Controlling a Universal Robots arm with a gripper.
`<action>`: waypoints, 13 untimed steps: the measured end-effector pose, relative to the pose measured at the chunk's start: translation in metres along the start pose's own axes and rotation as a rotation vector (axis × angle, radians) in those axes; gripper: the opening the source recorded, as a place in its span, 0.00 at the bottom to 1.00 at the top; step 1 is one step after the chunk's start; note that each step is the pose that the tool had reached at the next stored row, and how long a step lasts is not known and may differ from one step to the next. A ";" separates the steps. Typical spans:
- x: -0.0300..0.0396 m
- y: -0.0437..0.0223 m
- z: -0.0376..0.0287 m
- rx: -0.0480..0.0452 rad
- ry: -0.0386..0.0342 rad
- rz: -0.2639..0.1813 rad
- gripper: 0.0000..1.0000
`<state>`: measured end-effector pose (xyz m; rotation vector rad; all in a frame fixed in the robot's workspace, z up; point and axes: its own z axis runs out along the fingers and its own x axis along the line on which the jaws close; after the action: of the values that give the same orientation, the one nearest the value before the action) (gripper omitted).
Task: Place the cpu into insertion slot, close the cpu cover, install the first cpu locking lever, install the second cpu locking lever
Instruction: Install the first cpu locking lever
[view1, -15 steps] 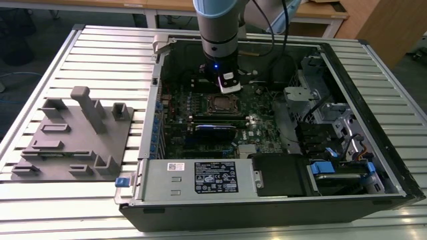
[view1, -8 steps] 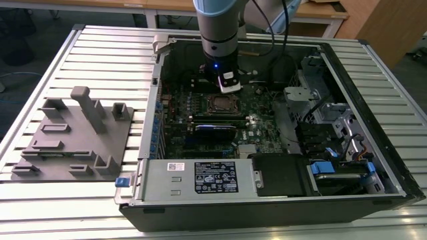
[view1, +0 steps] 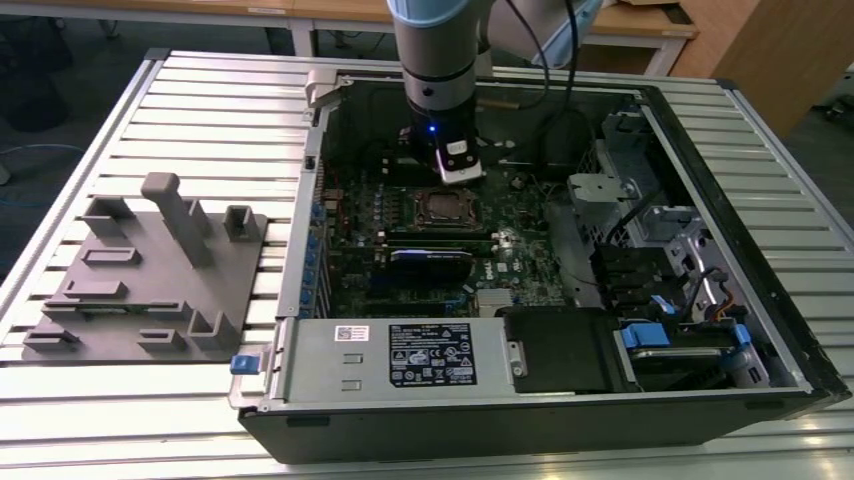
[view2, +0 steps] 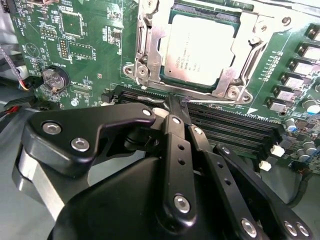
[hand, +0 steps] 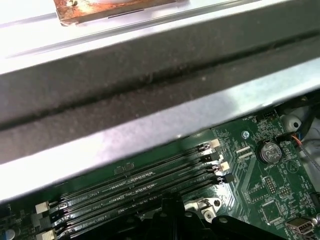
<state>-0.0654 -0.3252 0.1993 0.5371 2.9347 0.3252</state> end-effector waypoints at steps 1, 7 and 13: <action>-0.0001 0.0003 -0.0008 0.0002 -0.0003 0.001 0.10; 0.0011 0.0002 -0.0025 -0.0070 -0.0204 0.000 0.10; 0.0037 -0.0011 -0.0013 -0.0282 -0.0757 -0.007 0.10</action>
<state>-0.0695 -0.3251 0.1999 0.5230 2.8542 0.3372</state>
